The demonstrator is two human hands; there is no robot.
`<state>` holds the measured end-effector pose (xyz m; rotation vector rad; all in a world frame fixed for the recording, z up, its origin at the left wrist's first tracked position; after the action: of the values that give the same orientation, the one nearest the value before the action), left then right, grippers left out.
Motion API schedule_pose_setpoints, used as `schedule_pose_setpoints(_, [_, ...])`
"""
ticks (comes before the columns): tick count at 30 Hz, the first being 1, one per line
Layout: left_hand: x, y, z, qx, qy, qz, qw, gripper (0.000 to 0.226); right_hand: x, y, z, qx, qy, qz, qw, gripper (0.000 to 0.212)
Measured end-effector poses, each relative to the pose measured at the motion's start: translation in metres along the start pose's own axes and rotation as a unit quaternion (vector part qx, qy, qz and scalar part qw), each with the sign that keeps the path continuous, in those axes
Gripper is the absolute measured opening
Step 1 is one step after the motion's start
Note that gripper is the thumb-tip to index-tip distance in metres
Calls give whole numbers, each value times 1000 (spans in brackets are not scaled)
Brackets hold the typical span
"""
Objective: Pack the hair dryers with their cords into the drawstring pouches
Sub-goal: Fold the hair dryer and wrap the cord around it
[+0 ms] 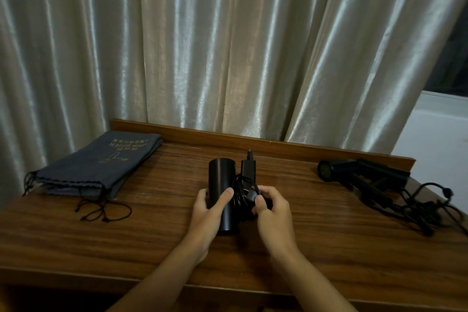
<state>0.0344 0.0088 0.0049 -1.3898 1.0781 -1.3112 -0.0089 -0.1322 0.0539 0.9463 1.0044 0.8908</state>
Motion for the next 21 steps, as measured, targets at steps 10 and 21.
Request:
schedule_pose_setpoints(10, [1,-3,-4,1,-4,14,1000,70,15,9,-5,5,-89,31,996,28])
schedule_pose_setpoints(21, [2,3,3,-8,-5,30,999,70,6,1,-3,96,-68,211,970,33])
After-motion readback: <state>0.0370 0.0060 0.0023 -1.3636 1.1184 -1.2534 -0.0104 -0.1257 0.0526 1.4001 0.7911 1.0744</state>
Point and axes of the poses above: each hand's wrist, its own z-axis towards the middle knuckle, its own x-axis out of the palm, y = z × x, the point moved 3 cm from there along z, towards the middle knuckle, and after that the axes turned 2 degrees about -x, right-handed, at the moved point
